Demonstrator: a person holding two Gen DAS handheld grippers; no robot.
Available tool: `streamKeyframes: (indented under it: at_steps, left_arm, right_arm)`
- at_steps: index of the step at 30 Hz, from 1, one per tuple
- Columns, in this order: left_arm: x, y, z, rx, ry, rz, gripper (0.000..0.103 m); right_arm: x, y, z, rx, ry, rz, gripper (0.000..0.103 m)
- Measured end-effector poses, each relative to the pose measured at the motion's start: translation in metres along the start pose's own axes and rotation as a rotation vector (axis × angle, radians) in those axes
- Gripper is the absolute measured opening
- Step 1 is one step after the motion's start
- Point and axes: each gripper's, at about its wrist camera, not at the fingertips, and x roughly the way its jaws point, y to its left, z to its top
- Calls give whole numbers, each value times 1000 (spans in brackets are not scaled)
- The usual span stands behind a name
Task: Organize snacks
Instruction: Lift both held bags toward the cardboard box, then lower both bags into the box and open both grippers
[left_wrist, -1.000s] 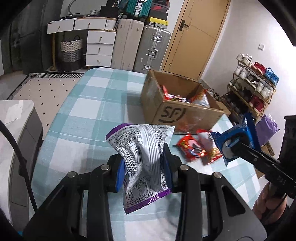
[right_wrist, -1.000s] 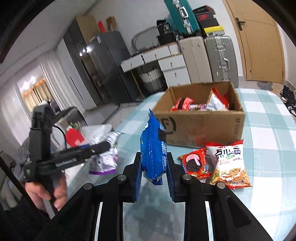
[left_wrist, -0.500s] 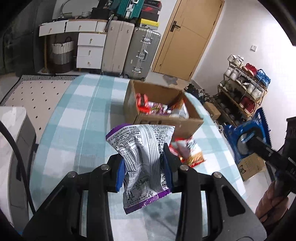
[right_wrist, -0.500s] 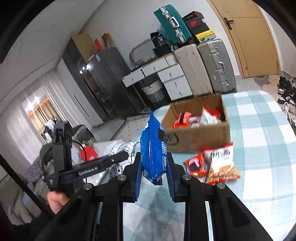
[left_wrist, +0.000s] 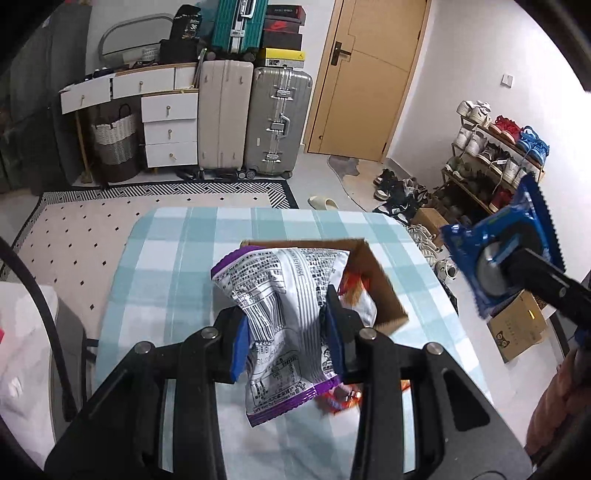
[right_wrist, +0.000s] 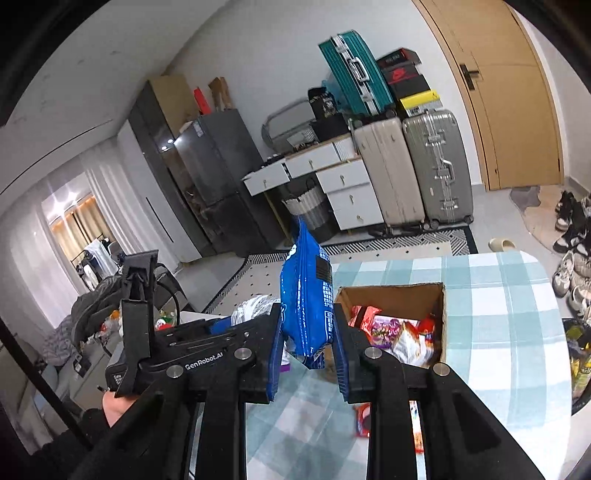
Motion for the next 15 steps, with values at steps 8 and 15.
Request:
streamKeyframes:
  at_steps: [8, 15]
  left_arm:
    - [76, -4, 46, -49, 58, -11, 32]
    - [138, -10, 55, -46, 98, -6, 32]
  right_arm:
    - [61, -30, 40, -3, 32, -84, 24]
    - [107, -63, 45, -27, 97, -142, 24]
